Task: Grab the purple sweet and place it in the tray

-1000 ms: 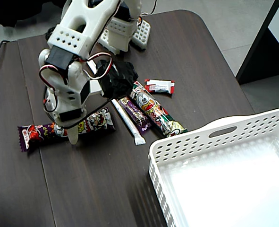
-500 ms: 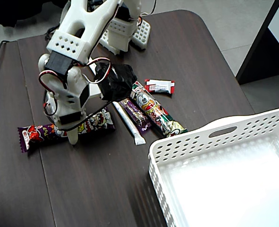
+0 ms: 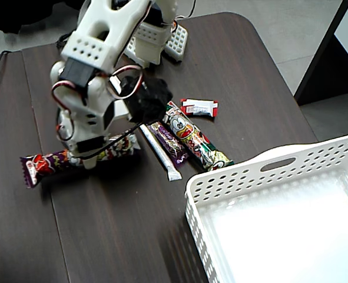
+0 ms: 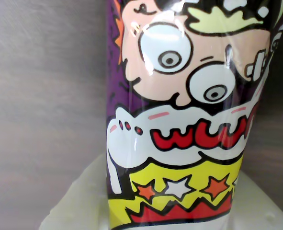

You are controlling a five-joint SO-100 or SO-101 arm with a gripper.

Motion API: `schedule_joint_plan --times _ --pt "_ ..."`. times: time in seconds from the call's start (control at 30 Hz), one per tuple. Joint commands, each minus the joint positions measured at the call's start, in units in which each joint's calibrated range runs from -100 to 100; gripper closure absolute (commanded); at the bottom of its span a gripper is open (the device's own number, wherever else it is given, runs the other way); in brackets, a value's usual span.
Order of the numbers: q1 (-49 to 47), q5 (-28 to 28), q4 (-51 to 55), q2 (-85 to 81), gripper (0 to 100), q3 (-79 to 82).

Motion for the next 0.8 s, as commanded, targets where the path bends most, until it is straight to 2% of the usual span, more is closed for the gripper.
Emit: schedule_joint_plan --times 0.0,0.43,0.77 --pt "-3.1 -0.6 4.2 -11.6 95 -1.5" --pt "-12.4 -17.6 10.3 -30.0 95 -1.3" --pt "-24.0 -21.1 11.4 -37.8 95 -1.5"
